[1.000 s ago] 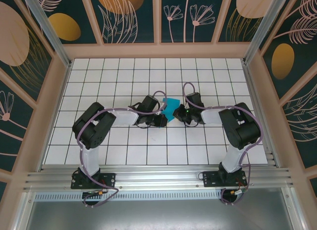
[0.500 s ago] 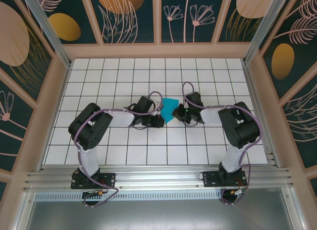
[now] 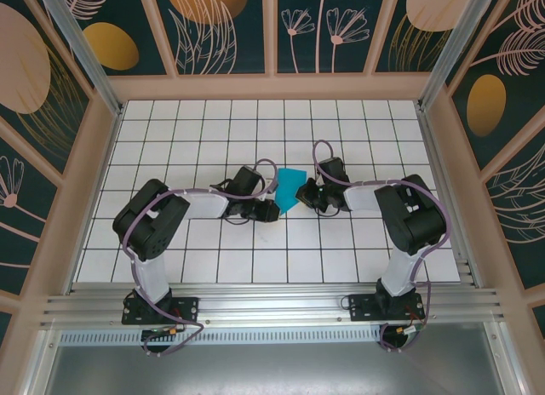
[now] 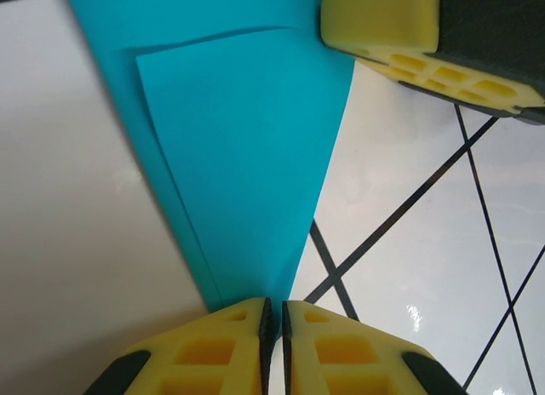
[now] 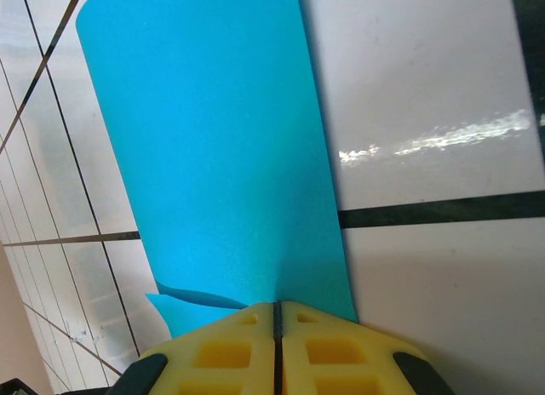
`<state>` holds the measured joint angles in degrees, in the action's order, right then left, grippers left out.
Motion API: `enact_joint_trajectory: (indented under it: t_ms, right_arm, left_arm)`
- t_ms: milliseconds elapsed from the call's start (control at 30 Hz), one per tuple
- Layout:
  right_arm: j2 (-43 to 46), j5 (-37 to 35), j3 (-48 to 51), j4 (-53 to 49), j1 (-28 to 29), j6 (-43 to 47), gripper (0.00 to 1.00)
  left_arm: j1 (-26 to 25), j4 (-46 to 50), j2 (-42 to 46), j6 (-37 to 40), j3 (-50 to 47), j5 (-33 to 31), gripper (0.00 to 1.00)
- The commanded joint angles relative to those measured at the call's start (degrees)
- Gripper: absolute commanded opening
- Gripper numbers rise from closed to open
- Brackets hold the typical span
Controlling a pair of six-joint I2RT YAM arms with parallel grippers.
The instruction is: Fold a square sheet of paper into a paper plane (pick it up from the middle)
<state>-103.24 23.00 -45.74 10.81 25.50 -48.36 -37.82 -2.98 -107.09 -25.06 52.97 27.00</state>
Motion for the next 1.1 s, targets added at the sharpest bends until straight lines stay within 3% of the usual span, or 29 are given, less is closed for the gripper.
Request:
enact_joint_trajectory:
  t_ms: [0, 267, 533, 767, 1067]
  right_arm:
    - [-4.1, -5.8, 1.4, -7.5, 0.0, 0.7, 0.1]
    - [-3.8, -5.7, 1.4, -7.7, 0.0, 0.8, 0.1]
    - [-3.8, -5.6, 1.1, -7.7, 0.1, 0.7, 0.11]
    - [-3.9, -5.6, 0.9, -7.7, 0.1, 0.7, 0.11]
    - [-4.0, -5.7, 1.0, -7.7, 0.1, 0.4, 0.11]
  left_arm:
    - [0.4, 11.8, 0.5, 1.0, -2.8, -4.9, 0.17]
    - [0.5, 13.7, 5.1, 1.2, -2.6, -5.1, 0.19]
    - [0.5, 7.7, 10.1, -5.1, 1.0, 1.8, 0.21]
    - [0.5, -7.3, 2.2, -18.5, 4.0, 14.3, 0.23]
    - [0.5, -2.0, -4.9, -18.1, 5.1, 10.4, 0.23]
